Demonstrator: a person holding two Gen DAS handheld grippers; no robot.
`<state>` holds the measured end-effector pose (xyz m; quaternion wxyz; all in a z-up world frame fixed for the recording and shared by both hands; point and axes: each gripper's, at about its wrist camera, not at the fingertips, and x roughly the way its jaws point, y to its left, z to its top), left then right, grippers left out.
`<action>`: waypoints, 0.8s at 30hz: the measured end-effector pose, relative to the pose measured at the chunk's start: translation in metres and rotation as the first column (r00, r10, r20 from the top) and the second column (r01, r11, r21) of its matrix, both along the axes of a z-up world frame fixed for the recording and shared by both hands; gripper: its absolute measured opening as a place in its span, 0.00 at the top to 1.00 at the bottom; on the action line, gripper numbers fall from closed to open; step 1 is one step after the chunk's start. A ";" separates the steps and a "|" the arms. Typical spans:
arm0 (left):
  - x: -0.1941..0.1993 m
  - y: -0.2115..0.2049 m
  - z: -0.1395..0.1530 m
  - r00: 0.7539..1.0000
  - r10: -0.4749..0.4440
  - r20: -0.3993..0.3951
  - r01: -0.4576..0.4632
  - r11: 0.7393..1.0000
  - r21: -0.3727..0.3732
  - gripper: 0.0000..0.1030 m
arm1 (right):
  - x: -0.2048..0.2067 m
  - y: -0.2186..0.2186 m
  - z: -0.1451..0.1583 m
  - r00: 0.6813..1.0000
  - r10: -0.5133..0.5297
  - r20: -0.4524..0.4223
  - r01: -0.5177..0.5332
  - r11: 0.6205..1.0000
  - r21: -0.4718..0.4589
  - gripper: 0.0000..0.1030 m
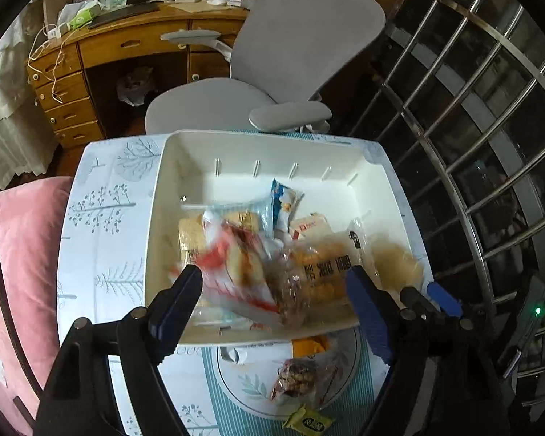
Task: Organize snacks
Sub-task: 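Carry the printed bag to the tray with left gripper while right drops crumbly bread there, then open both grippers and withdraw them from the tray toward the remaining snacks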
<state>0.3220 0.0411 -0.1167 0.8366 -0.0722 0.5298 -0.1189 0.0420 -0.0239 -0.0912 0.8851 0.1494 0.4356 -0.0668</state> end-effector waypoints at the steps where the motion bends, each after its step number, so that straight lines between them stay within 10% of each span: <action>1: -0.002 0.000 -0.001 1.000 0.001 -0.010 -0.001 1.000 0.002 0.22 | 0.000 0.000 0.000 1.000 0.000 -0.001 0.000 1.000 -0.003 0.30; 24: -0.075 -0.001 0.014 0.996 -0.082 -0.026 0.080 0.996 -0.043 0.18 | -0.080 0.044 0.031 0.986 0.140 0.095 -0.131 0.987 -0.096 0.30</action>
